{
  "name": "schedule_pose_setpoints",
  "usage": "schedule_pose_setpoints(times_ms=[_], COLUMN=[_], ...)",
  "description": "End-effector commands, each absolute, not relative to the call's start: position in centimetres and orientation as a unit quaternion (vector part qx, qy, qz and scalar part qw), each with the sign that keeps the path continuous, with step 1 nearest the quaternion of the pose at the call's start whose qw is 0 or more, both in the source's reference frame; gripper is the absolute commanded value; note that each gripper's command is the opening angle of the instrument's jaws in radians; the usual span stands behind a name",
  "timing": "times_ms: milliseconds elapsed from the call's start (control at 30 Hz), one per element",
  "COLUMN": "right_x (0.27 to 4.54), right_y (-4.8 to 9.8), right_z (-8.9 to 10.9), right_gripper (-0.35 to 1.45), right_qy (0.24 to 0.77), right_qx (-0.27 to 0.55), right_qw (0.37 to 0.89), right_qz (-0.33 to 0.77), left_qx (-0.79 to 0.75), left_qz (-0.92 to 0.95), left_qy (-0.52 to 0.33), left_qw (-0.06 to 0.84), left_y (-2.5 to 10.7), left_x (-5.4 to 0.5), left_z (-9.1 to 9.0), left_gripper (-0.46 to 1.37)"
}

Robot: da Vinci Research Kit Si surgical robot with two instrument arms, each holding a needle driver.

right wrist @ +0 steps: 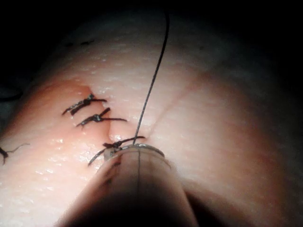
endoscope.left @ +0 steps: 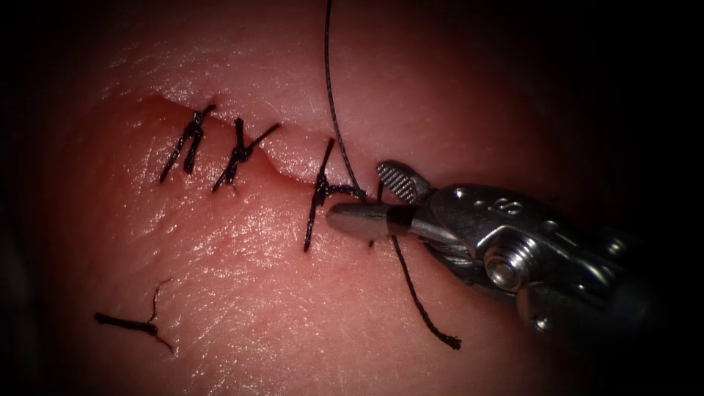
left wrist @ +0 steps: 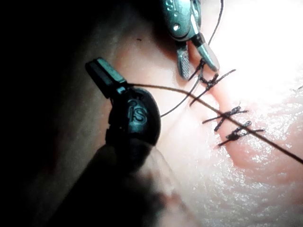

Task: Wound Closure
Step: Cut the suture with the right gripper

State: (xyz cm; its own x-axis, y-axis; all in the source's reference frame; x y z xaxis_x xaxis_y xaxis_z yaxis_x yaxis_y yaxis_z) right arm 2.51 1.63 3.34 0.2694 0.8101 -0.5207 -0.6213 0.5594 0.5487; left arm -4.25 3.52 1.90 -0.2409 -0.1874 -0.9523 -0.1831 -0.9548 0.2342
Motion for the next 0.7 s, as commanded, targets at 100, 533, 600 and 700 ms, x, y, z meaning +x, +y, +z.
schedule_pose_setpoints(times_ms=[100, 533, 600, 700], right_x=[2.48, 2.54, 2.55, 2.57], right_y=[1.69, 1.93, 1.93, 1.93], right_z=[3.29, 3.07, 3.08, 3.09], right_gripper=[1.24, 1.25, 1.25, 1.26], right_qy=[0.413, 0.469, 0.469, 0.469], right_qx=[0.118, 0.081, 0.079, 0.076], right_qw=[0.778, 0.739, 0.74, 0.741], right_qz=[0.459, 0.477, 0.475, 0.474], left_qx=[0.615, 0.611, 0.612, 0.613], left_qz=[-0.775, -0.777, -0.776, -0.773], left_qy=[-0.148, -0.153, -0.155, -0.16], left_qw=[0.007, 0.008, 0.008, 0.007], left_y=[3.56, 3.67, 3.69, 3.73], left_x=[-4.26, -4.28, -4.28, -4.3], left_z=[1.83, 1.55, 1.51, 1.43], left_gripper=[-0.35, -0.35, -0.35, -0.35])
